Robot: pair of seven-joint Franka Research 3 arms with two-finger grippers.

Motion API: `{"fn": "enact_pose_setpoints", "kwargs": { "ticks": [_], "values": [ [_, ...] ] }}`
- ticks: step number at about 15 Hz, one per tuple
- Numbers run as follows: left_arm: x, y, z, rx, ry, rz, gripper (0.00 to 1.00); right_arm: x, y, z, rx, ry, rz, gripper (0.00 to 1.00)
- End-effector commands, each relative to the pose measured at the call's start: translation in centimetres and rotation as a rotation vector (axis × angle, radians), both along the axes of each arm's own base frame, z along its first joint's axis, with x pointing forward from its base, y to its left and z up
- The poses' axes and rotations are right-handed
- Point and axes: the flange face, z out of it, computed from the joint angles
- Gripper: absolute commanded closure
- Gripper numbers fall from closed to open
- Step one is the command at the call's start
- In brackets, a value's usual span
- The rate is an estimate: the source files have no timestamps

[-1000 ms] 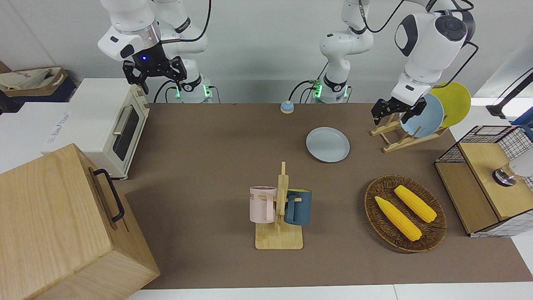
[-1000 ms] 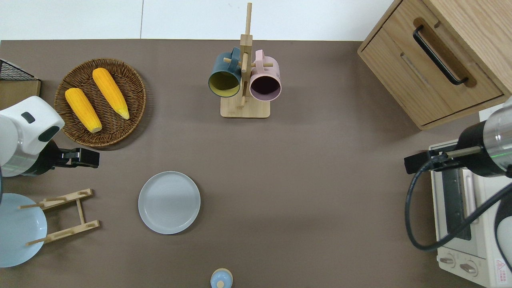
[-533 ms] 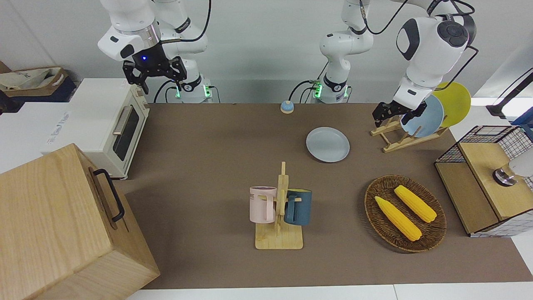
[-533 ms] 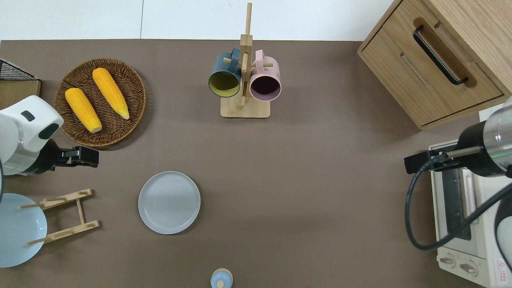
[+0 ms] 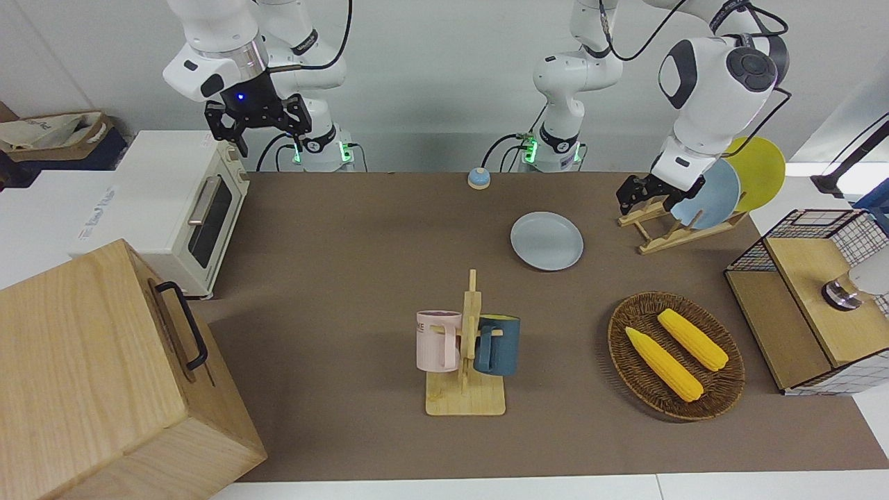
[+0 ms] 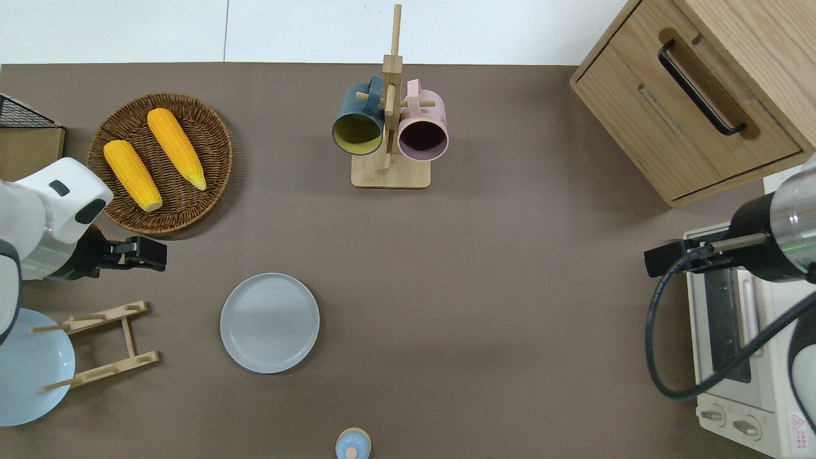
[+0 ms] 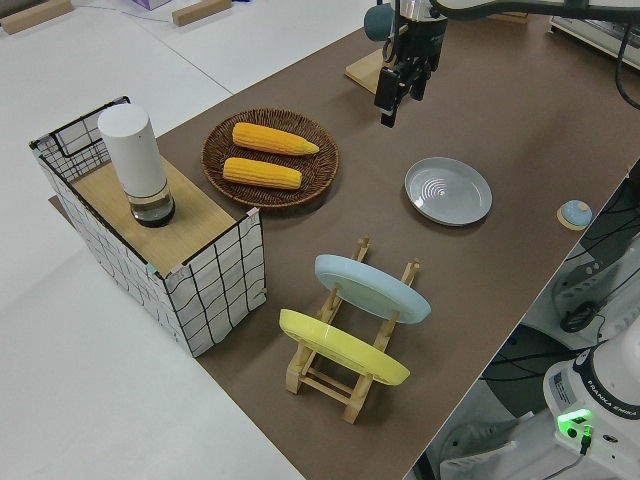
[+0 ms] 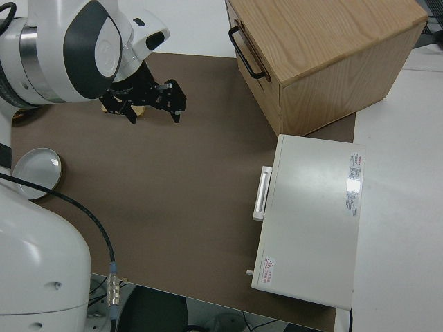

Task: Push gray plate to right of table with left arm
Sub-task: 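Lower the left gripper down beside the gray plate's edge nearest the robot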

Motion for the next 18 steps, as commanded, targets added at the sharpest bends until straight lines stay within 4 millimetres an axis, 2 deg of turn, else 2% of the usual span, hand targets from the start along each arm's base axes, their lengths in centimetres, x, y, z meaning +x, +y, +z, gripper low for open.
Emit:
{"fn": "enact_pose_setpoints", "kwargs": {
  "ticks": [1,7,9,13,18],
  "values": [
    [-1.1,-0.1,-2.7,-0.008,-0.006,0.032,0.00,-0.2,-0.2,0.4,0.009,0.005,-0.008,0.017],
    [-2.6,-0.2,-6.9,-0.014,-0.039,0.058,0.00,-0.2,-0.2,0.4,0.009,0.005,-0.006,0.017],
    [-3.2,-0.3,-9.1,-0.019,-0.046,0.060,0.00,-0.2,-0.2,0.4,0.009,0.005,-0.006,0.017],
    [-5.0,-0.5,-12.2,-0.014,-0.051,0.057,0.00,-0.2,-0.2,0.4,0.009,0.005,-0.006,0.017],
    [-6.8,-0.9,-15.2,-0.015,-0.063,0.055,0.00,-0.2,-0.2,0.4,0.009,0.005,-0.008,0.017]
  ]
}}
